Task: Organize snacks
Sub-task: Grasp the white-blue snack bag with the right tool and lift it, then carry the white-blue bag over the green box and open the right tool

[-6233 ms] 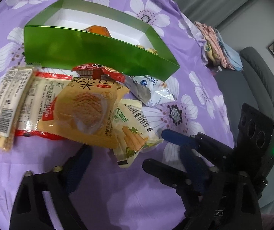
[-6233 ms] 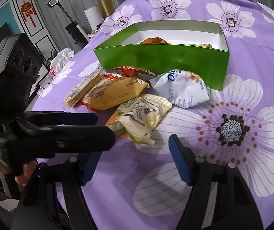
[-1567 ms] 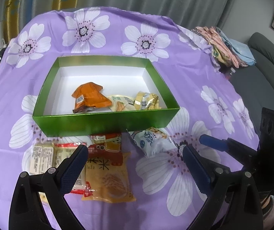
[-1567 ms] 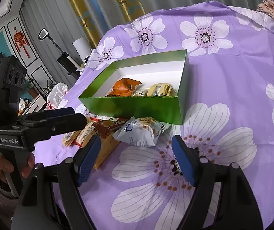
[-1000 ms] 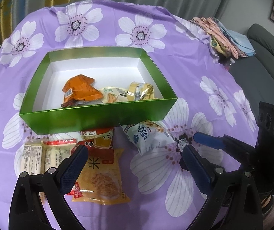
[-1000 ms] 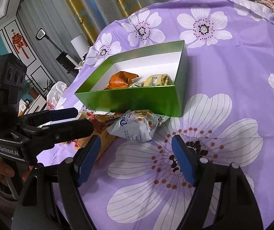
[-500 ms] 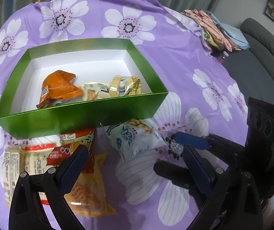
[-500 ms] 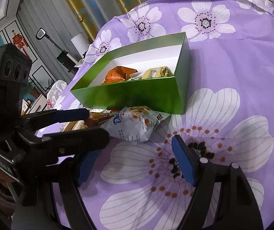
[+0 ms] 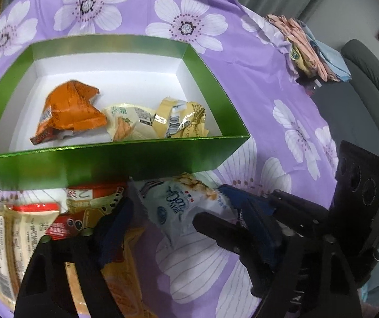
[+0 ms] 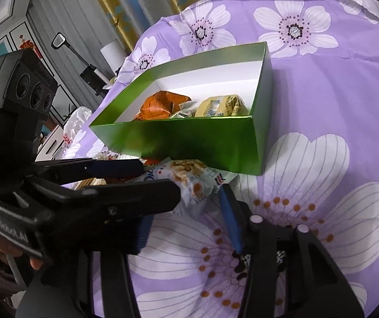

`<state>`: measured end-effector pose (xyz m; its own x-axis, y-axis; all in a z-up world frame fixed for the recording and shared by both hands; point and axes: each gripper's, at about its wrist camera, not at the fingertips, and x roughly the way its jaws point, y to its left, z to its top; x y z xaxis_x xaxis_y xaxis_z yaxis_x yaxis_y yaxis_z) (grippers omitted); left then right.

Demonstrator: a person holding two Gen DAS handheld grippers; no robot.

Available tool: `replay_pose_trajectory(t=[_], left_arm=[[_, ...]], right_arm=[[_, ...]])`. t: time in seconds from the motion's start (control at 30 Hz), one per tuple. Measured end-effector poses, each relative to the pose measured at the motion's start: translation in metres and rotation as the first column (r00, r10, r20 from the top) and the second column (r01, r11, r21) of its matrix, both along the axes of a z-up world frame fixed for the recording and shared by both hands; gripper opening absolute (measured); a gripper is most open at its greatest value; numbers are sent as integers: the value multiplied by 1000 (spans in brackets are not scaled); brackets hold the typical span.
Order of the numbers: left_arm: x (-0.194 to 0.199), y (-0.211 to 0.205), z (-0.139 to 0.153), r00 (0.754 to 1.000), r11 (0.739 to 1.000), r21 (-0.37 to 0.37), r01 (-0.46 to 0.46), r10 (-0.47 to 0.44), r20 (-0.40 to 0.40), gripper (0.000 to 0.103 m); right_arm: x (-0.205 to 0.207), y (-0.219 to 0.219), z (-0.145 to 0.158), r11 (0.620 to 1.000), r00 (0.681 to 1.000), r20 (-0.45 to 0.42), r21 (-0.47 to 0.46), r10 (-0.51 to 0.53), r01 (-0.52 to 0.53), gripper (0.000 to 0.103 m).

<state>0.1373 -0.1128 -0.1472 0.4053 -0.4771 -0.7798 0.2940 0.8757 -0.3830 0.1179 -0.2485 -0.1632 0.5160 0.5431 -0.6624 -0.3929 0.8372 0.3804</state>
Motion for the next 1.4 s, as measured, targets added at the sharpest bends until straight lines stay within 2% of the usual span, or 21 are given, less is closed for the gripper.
replay_pose_trajectory(t=[0.03, 0.1, 0.17, 0.27, 0.33, 0.57, 0.77, 1.13, 1.4], left_arm=[[0, 1, -1, 1000, 1000, -3, 0, 0, -6, 74], [0, 1, -4, 1000, 1000, -1, -2, 2, -10, 72], [1, 3, -5, 1000, 1000, -21, -9, 9, -23, 64], [2, 9, -5, 999, 999, -37, -25, 24, -23, 52], [1, 13, -6, 999, 999, -42, -32, 31, -24, 47], [1, 16, -12, 999, 999, -24, -22, 22, -26, 30], [-5, 17, -7, 1000, 1000, -23, -9, 9, 2, 29], [-39, 17, 27, 994, 999, -18, 45, -43, 99, 29], [-46, 25, 49, 988, 999, -41, 35, -29, 153, 29]], right_arm=[[1, 1, -2, 1000, 1000, -8, -3, 6, -6, 39], [2, 1, -4, 1000, 1000, -14, -6, 5, -5, 35], [3, 1, -6, 1000, 1000, -21, -7, 1, -1, 30], [3, 0, -7, 1000, 1000, -28, 0, 2, -2, 27], [4, 2, -7, 1000, 1000, -29, -9, 9, -9, 26], [2, 6, -5, 999, 1000, -12, -31, 14, -14, 17], [-8, 9, 4, 998, 1000, 29, -65, 11, -9, 16], [-49, 10, 37, 997, 995, 99, -79, 11, -3, 16], [-56, 19, 61, 996, 988, 153, -92, 14, 0, 16]])
